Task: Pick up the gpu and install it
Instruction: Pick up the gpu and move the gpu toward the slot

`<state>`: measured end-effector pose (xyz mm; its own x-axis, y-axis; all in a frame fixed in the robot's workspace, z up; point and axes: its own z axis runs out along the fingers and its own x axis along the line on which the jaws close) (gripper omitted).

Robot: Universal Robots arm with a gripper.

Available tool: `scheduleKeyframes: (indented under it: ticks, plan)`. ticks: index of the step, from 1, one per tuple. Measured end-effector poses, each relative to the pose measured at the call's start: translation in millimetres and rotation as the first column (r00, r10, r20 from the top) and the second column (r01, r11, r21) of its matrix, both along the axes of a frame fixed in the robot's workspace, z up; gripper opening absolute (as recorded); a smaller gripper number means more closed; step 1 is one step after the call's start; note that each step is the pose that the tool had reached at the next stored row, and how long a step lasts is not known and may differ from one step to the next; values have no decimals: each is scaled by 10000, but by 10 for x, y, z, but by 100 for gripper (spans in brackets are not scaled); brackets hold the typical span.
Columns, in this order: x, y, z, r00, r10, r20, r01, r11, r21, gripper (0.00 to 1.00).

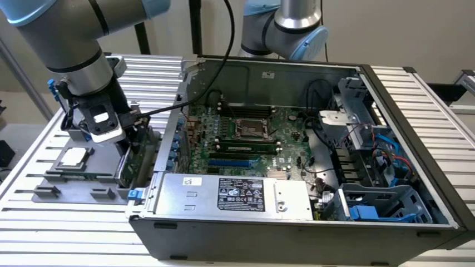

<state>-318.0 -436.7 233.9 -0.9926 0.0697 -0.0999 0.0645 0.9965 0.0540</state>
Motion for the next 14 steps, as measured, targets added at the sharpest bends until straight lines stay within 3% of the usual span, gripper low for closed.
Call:
scheduleKeyframes:
  ticks: [9,14]
  plan:
    - [4,0,-2,9999,107,-4,-107,9999,-2,0]
    - [27,0,-1,9987,502,-57,-502,9987,0,0]
